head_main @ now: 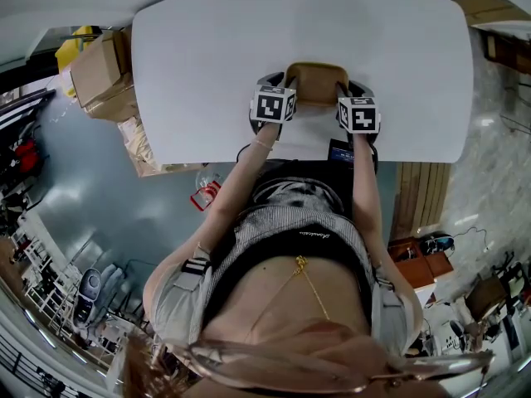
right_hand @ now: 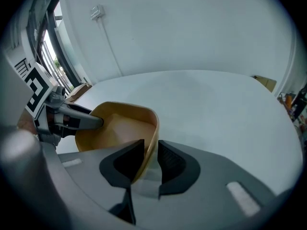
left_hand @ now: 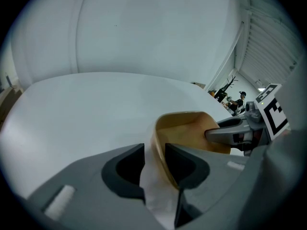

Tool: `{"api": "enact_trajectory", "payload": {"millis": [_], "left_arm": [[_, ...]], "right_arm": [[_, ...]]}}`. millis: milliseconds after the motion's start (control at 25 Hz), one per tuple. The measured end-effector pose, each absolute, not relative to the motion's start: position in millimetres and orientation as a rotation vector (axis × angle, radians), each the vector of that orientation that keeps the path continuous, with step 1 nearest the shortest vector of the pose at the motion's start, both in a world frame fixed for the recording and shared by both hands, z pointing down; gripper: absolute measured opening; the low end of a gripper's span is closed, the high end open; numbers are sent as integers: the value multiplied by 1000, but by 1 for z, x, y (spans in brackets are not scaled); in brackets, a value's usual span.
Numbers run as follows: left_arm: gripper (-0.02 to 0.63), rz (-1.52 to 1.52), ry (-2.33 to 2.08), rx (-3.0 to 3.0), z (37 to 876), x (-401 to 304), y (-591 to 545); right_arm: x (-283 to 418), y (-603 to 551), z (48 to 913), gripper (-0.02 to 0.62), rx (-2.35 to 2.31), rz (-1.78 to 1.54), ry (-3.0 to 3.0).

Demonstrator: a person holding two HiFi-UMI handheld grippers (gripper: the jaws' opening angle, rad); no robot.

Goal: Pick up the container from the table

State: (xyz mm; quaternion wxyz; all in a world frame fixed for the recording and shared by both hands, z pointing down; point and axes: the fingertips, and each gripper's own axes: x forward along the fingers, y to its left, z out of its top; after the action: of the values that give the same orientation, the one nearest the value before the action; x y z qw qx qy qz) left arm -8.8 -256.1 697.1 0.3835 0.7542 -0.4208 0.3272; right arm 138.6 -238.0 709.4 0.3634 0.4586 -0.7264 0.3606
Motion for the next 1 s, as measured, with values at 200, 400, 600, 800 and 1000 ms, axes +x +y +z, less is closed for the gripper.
{"api": "enact_trajectory", "payload": {"millis": [200, 400, 600, 800, 1000], "left_arm": [[108, 836, -1067, 1917, 699, -6, -256], [63, 830, -1083, 1924, 698, -3, -255], [61, 824, -1089, 1932, 699, -3, -256], [61, 810, -1113, 1939, 698, -3, -255], [57, 766, -1124, 1916, 703, -8, -256]], "right_arm": [[140, -240, 709, 92, 1189, 933, -1869], [141, -239, 709, 80, 1217, 954, -1863], [144, -241, 710, 64, 1277, 976, -1846], [144, -241, 708, 64, 1298, 970, -1854], [141, -241, 714, 66, 1302, 957, -1858]]}}
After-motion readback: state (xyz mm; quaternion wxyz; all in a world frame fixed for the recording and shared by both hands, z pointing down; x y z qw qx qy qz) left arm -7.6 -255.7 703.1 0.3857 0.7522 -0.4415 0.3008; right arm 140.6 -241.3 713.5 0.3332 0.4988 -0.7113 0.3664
